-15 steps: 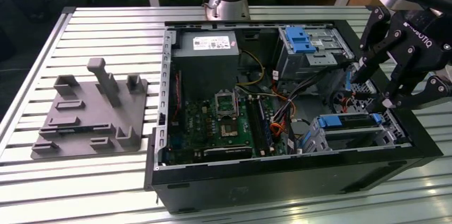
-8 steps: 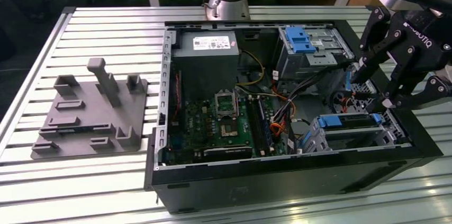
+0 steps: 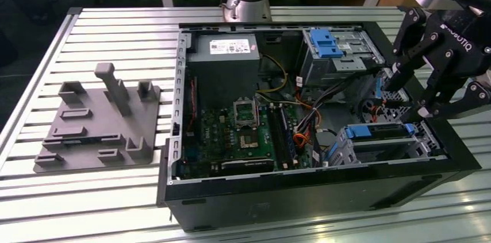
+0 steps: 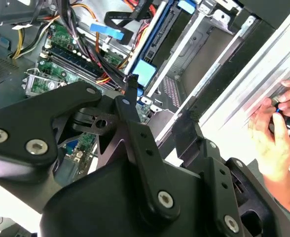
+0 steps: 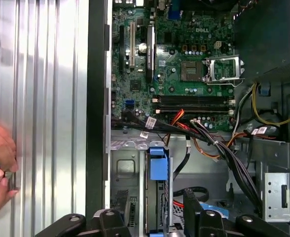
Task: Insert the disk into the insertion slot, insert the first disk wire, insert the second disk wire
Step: 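Insert the first disk wire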
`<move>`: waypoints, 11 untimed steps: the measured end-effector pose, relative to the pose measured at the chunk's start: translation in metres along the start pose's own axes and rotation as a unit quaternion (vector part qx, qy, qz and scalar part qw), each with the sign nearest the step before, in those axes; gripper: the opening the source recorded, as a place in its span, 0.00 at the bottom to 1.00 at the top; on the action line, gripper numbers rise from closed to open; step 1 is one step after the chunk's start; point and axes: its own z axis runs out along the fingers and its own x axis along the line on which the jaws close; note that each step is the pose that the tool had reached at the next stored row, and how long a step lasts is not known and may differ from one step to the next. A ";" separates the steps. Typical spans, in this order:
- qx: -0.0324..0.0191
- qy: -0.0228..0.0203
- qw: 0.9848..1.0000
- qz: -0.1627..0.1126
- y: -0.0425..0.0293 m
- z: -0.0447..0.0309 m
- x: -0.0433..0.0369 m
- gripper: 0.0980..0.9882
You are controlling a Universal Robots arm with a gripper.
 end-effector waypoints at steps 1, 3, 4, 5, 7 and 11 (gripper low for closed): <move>0.000 0.004 1.000 0.002 -0.0009 -0.0001 0.0000 0.52; 0.000 0.017 1.000 0.006 -0.0025 -0.0002 -0.0001 0.52; 0.000 0.026 1.000 0.008 -0.0033 -0.0002 -0.0001 0.52; 0.000 0.035 0.999 0.009 -0.0040 -0.0002 -0.0001 0.52; 0.000 0.052 0.999 0.011 -0.0054 -0.0002 -0.0001 0.52; 0.000 0.057 0.998 0.012 -0.0112 0.0014 -0.0056 0.52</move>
